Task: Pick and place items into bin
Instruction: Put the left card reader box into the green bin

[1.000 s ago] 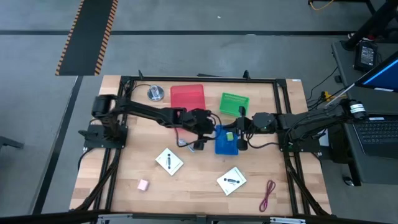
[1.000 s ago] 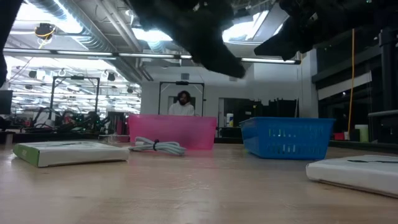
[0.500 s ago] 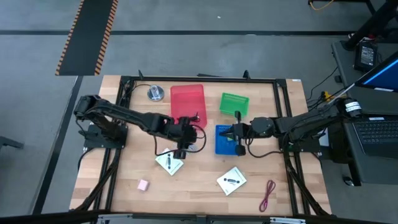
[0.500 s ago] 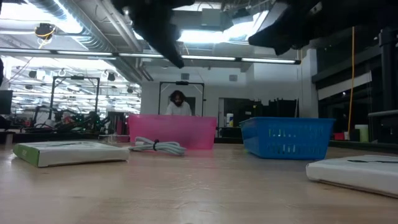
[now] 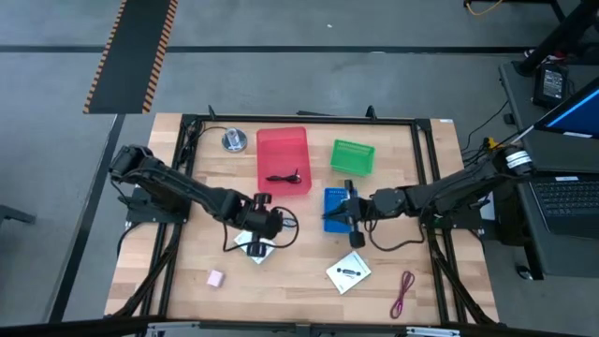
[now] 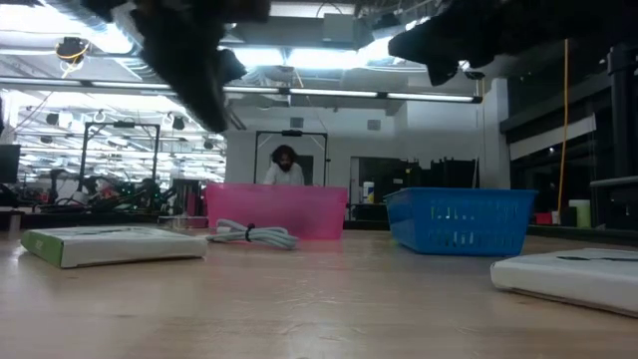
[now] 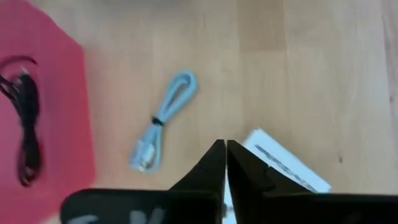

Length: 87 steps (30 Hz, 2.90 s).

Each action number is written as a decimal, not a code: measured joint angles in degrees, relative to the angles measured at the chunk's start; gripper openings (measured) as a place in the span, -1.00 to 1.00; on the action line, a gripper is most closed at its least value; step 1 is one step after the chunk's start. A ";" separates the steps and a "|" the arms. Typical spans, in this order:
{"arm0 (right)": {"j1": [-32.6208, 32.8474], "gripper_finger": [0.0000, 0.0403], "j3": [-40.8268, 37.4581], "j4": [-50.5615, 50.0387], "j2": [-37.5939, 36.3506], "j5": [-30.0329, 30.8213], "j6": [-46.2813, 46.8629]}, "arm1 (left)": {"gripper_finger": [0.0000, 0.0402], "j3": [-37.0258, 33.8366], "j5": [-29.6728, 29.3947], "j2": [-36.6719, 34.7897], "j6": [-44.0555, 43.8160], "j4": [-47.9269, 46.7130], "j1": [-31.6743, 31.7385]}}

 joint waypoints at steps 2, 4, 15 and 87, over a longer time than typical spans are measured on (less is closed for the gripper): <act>0.47 -0.99 2.28 -0.37 2.20 0.04 -0.43 | -0.99 -0.84 -0.01 -0.20 -2.39 0.07 -1.15; 0.85 -0.99 5.17 -1.32 4.57 0.01 -1.65 | -0.99 -1.58 0.01 -0.19 -4.29 -0.26 -2.53; 1.10 -0.99 22.19 -14.85 17.76 0.06 -7.45 | -0.99 -2.22 -4.04 -0.85 -14.68 -5.78 -10.87; 2.85 -0.44 34.23 -16.47 37.05 4.96 -13.97 | -0.99 -30.24 1.97 -9.21 -36.98 13.60 -11.60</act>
